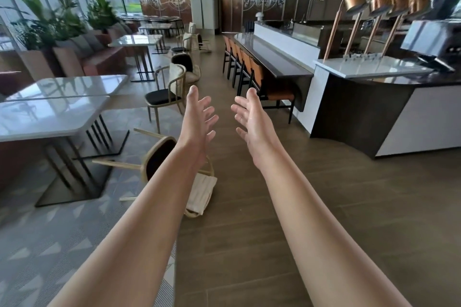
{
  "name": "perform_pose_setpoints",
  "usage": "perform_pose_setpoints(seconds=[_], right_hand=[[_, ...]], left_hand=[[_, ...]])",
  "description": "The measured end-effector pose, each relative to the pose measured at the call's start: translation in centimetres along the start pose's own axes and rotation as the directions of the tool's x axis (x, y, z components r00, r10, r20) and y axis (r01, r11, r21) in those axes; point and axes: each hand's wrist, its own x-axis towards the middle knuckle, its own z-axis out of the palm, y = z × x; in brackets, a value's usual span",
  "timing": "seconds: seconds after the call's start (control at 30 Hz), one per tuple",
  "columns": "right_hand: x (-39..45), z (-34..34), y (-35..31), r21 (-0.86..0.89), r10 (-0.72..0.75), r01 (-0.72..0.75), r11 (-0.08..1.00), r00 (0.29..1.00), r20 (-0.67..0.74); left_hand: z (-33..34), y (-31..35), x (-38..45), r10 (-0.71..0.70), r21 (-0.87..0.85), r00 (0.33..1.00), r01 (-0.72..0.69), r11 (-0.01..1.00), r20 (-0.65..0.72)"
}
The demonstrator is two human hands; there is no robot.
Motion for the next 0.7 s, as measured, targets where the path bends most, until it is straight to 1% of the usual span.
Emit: perform_pose_setpoints(seconds=[0.2, 0.3, 0.43, 0.63, 0.7], right_hand=[[-0.8, 2.3, 2.1, -0.003, 0.016, -0.016, 1.000, 1.000, 0.005], [-1.0, 2.8, 3.3, -0.011, 0.029, -0.029, 1.000, 1.000, -0.005], [0.0, 2.0, 3.9, -0.014, 0.052, -0.052, 0.999, 0.998, -0.036], [3.6, -0.2, 4.6, -0.003, 0.059, -0.060, 0.998, 0.997, -0.041], [5.6, -1.3, 4.9, 0.010, 0.064, -0.063, 0.998, 0.997, -0.044]], left_hand=[[-3.2, -1.4, 0.4, -0.042, -0.009, 0.999, 0.042, 0.999, -0.007], [-3.8, -2.2, 1.1, -0.065, -0.031, 0.998, 0.065, 0.997, 0.016], [-3.2, -2.9, 2.3, -0.077, -0.050, 0.994, 0.080, 0.996, 0.075], [-1.0, -4.5, 5.7, -0.113, -0.050, 0.991, 0.116, 0.992, 0.075], [0.1, -5.1, 7.4, -0.118, -0.024, 0.991, 0.120, 0.993, 0.061]])
